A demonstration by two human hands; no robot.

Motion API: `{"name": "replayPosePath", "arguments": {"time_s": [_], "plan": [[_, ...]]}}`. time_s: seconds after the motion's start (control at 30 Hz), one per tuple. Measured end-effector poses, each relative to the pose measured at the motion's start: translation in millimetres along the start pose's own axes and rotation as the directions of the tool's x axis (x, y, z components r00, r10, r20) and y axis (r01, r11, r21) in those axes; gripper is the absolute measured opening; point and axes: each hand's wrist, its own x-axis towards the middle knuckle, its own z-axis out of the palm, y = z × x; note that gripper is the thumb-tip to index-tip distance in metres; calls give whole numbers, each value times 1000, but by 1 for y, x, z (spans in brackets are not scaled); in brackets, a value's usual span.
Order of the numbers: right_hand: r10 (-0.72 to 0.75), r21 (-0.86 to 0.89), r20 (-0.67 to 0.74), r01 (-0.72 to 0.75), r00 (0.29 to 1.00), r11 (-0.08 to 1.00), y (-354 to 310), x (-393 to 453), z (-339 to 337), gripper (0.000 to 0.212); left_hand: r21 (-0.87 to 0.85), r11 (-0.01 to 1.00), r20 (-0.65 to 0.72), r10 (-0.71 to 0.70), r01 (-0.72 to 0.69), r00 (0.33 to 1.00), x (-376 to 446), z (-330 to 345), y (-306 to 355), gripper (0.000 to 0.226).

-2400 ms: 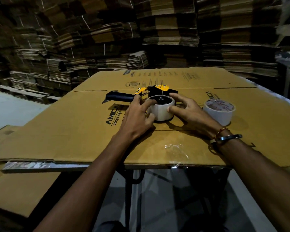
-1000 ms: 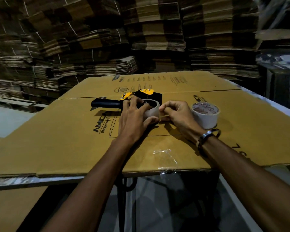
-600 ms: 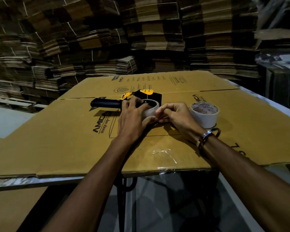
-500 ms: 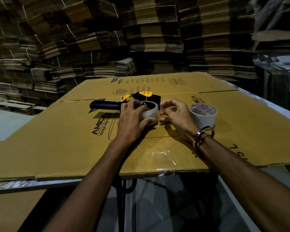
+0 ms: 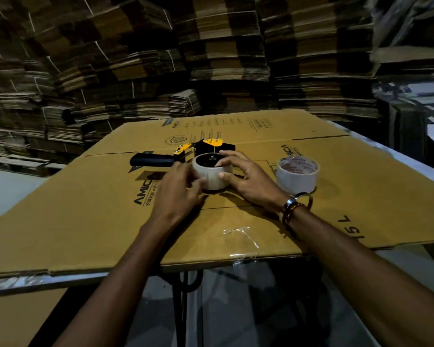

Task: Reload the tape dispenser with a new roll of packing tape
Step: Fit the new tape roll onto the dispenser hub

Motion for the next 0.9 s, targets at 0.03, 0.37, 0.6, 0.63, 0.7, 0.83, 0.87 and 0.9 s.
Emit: {"name": "replayPosePath", "arguments": {"time_s": [0.03,0.37,0.6,0.63,0.7,0.83,0.87,0.9], "plan": [[-9,-5,-6,9,1000,1000,1,0,0,24,50,999,35,13,-15,999,-2,3,5,27],[-35,-66,-32,33,999,997,12,5,2,24,221,973,-79,78,-58,994,-1,16,13,29],[-40,-116,-36,35,999,993,12,7,3,26,86,996,-83,32,-25,996,-2,10,12,12],[-47,-125,-38,42,998,991,12,7,3,26,83,996,-91,24,-17,996,-2,10,13,11],[-50,-134,-41,45,998,990,11,6,3,26,77,997,-103,21,-13,994,-3,10,17,10],[-50,-151,-40,44,998,988,9,4,4,26,56,998,-95,29,-24,995,-3,10,19,6],[-54,-164,-37,47,998,985,8,4,4,26,46,998,-90,34,-30,995,-2,10,17,4],[-59,-172,-34,52,998,984,8,4,4,26,34,999,-86,40,-38,996,-1,10,16,4]]}}
